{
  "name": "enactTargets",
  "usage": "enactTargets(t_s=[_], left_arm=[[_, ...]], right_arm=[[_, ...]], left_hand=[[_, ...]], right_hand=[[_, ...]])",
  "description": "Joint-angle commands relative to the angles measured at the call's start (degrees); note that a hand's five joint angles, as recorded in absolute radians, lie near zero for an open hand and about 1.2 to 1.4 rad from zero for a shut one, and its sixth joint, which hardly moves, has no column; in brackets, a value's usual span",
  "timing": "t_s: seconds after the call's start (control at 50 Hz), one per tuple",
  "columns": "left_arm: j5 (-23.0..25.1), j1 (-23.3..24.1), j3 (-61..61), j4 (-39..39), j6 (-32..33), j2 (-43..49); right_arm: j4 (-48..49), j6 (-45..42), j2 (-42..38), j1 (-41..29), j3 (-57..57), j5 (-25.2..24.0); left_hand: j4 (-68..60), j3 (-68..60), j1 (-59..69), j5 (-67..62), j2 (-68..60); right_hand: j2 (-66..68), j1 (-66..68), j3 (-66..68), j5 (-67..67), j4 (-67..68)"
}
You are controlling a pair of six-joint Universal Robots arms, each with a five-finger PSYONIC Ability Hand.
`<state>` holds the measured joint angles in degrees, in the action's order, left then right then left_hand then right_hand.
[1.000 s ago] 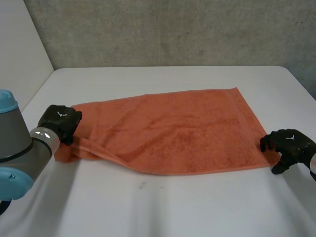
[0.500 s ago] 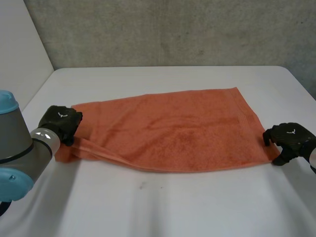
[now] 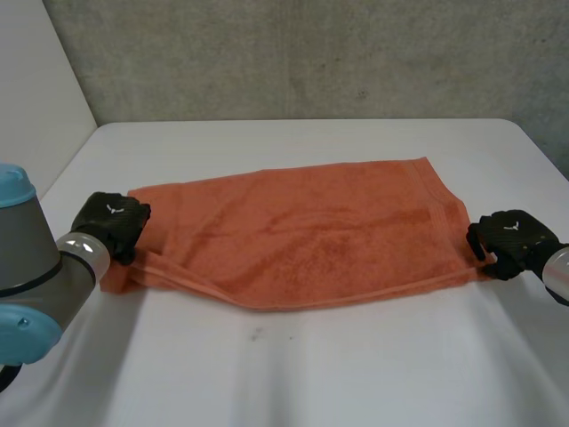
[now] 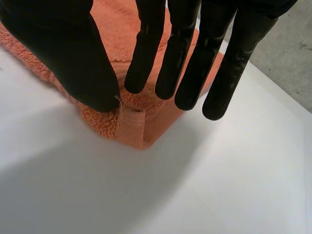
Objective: Fold the laundry
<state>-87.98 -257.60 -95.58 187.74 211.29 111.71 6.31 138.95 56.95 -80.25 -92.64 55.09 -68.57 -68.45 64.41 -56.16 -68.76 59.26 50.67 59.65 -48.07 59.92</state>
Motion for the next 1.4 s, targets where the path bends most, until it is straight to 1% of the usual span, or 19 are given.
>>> enactTargets(t_s=[0.02, 0.04, 0.08, 0.2, 0.56, 0.64, 0.68, 0.72, 0.74, 0.8, 0.88, 0.96, 1.1, 1.18, 1.26, 1.28, 1.34, 1.36, 1.4], left_arm=[[0.0, -0.01, -0.31, 0.0, 0.0, 0.0], [-0.09, -0.01, -0.31, -0.09, 0.0, 0.0], [0.0, -0.01, -0.39, 0.0, 0.0, 0.0], [0.0, -0.01, -0.57, 0.0, 0.0, 0.0], [0.0, -0.01, -0.75, 0.0, 0.0, 0.09], [0.0, -0.01, -0.75, 0.0, 0.09, 0.09], [0.0, -0.01, -0.75, 0.0, 0.0, 0.0], [0.0, -0.01, -0.74, 0.0, 0.0, 0.09], [0.0, -0.01, -0.75, 0.0, 0.0, 0.0], [0.0, -0.01, -0.75, 0.0, 0.0, 0.0], [0.0, -0.01, -0.75, 0.0, 0.0, -0.09], [0.0, -0.01, -0.75, 0.0, 0.0, -0.09], [0.0, -0.01, -0.75, -0.09, 0.0, -0.09], [-0.27, -0.01, -0.83, -0.7, 0.0, -0.53], [-0.09, 0.08, -2.24, -1.23, 0.35, -1.14], [-0.09, 0.08, -2.67, -1.67, 0.53, -1.32], [-0.09, -0.01, -4.43, -5.09, 0.88, -4.47], [-0.09, -0.01, -4.96, -6.32, 0.97, -5.44], [0.0, -0.01, -6.28, -9.75, 0.97, -7.82]], right_arm=[[-0.51, 0.01, -1.05, -0.52, 0.62, 0.72], [-0.51, 0.01, -1.05, -0.52, 0.62, 0.72], [-1.47, 0.01, -1.05, -0.34, 0.36, 1.07], [-4.29, 0.01, -1.05, 0.18, -0.08, 0.9], [-4.99, -0.08, -0.34, 0.27, -1.84, 0.02], [-4.47, -0.08, -0.34, 0.19, -1.4, 0.02], [-3.94, -0.08, -0.34, 0.18, -1.31, 0.1], [-2.54, 0.01, -0.34, 0.1, -1.22, 0.54], [-1.4, 0.1, -0.26, 0.1, -1.22, 0.89], [0.36, 1.23, -0.08, 0.1, -1.14, 1.86], [4.05, 9.3, 2.63, 0.27, -0.87, 3.88], [4.59, 12.83, 3.61, 0.27, -0.87, 3.54], [4.15, 13.02, 3.7, 0.1, -0.79, 3.88], [1.17, 12.67, 4.05, 0.18, -0.08, 4.41], [-8.84, 9.86, 5.98, -0.17, 2.11, 4.24], [-13.99, 7.76, 7.29, 0.09, 3.07, 4.24], [-21.67, 3.98, 8.79, 0.27, 3.87, 4.32], [-26.57, 0.92, 9.32, 0.79, 4.31, 4.58], [-31.25, -2.7, 9.76, 2.2, 4.31, 5.2]], left_hand=[[-11.43, -11.55, 15.59, -13.84, -11.24], [-11.43, -11.55, 15.59, -13.84, -11.24], [-11.43, -11.55, 15.59, -13.84, -11.24], [-11.43, -11.55, 15.59, -13.84, -11.24], [-11.43, -11.55, 15.59, -13.84, -11.24], [-11.43, -11.55, 15.59, -13.84, -11.24], [-11.43, -11.55, 15.59, -13.84, -11.24], [-11.43, -11.55, 15.59, -13.84, -11.24], [-11.43, -11.55, 15.59, -13.84, -11.24], [-11.43, -11.55, 15.59, -13.84, -11.24], [-11.43, -11.55, 15.59, -13.84, -11.24], [-11.43, -11.55, 15.59, -13.84, -11.24], [-11.43, -11.55, 15.59, -13.84, -11.24], [-11.43, -11.55, 15.59, -13.84, -11.24], [-11.43, -11.55, 15.59, -13.84, -11.24], [-11.43, -11.55, 15.59, -13.84, -11.24], [-11.43, -11.55, 15.59, -13.84, -11.24], [-11.43, -11.55, 15.59, -13.84, -11.24], [-11.43, -11.55, 15.59, -13.84, -11.24]], right_hand=[[-1.05, 7.55, -1.43, -0.14, -1.7], [-1.07, 7.53, -1.46, -0.12, -1.73], [-9.11, -0.51, -9.5, 7.92, -9.77], [-14.52, -5.92, -14.91, 13.33, -15.18], [-13.19, -4.59, -13.57, 11.99, -13.84], [-6.98, 1.62, -7.36, 5.79, -7.63], [-0.77, 7.83, -1.15, -0.42, -1.42], [16.01, 24.61, 15.62, -17.2, 15.35], [20.69, 29.29, 20.3, -21.88, 20.03], [20.74, 29.33, 20.35, -21.93, 20.08], [20.74, 29.33, 20.35, -21.93, 20.08], [20.74, 29.33, 20.35, -21.93, 20.08], [20.74, 29.33, 20.35, -21.93, 20.08], [20.74, 29.33, 20.35, -21.93, 20.08], [20.74, 29.33, 20.35, -21.93, 20.08], [20.74, 29.33, 20.35, -21.93, 20.08], [20.74, 29.33, 20.35, -21.93, 20.08], [20.74, 29.33, 20.35, -21.93, 20.08], [20.74, 29.33, 20.35, -21.93, 20.08]])
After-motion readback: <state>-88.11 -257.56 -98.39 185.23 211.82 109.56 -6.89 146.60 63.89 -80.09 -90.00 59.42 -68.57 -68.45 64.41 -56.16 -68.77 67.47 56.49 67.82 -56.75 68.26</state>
